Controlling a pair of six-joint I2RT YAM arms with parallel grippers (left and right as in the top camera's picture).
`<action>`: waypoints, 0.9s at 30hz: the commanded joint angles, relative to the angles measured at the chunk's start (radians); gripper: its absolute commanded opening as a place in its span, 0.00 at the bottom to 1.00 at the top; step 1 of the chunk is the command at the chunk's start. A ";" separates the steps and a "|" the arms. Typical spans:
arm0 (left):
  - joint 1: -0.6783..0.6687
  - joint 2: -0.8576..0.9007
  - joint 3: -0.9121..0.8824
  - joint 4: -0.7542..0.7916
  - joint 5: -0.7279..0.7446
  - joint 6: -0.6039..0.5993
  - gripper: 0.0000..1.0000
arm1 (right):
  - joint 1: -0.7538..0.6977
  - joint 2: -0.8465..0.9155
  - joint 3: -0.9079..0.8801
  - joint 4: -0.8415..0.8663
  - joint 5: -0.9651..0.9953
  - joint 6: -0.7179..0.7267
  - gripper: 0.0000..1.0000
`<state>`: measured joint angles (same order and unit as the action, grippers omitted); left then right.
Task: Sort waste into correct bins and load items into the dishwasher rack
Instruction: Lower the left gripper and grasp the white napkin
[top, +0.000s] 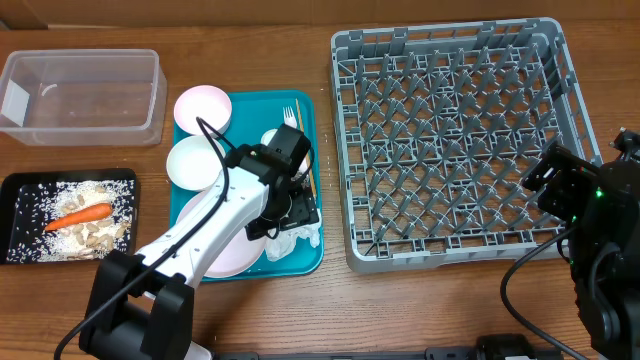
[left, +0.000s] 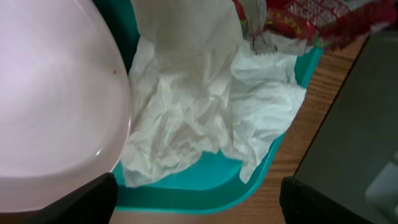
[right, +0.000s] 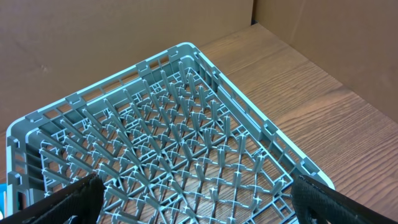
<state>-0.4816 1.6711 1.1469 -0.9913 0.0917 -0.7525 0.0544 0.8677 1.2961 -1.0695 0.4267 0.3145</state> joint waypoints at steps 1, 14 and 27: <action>-0.029 -0.009 -0.029 0.039 -0.021 -0.041 0.85 | 0.004 -0.008 0.027 0.004 0.014 0.007 1.00; -0.080 0.010 -0.047 0.085 -0.128 -0.122 0.85 | 0.004 -0.008 0.027 0.004 0.014 0.007 1.00; -0.074 0.109 -0.045 0.144 -0.090 -0.127 0.82 | 0.004 -0.008 0.027 0.004 0.014 0.007 1.00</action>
<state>-0.5568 1.7744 1.1046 -0.8482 -0.0044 -0.8631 0.0544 0.8677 1.2961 -1.0695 0.4263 0.3141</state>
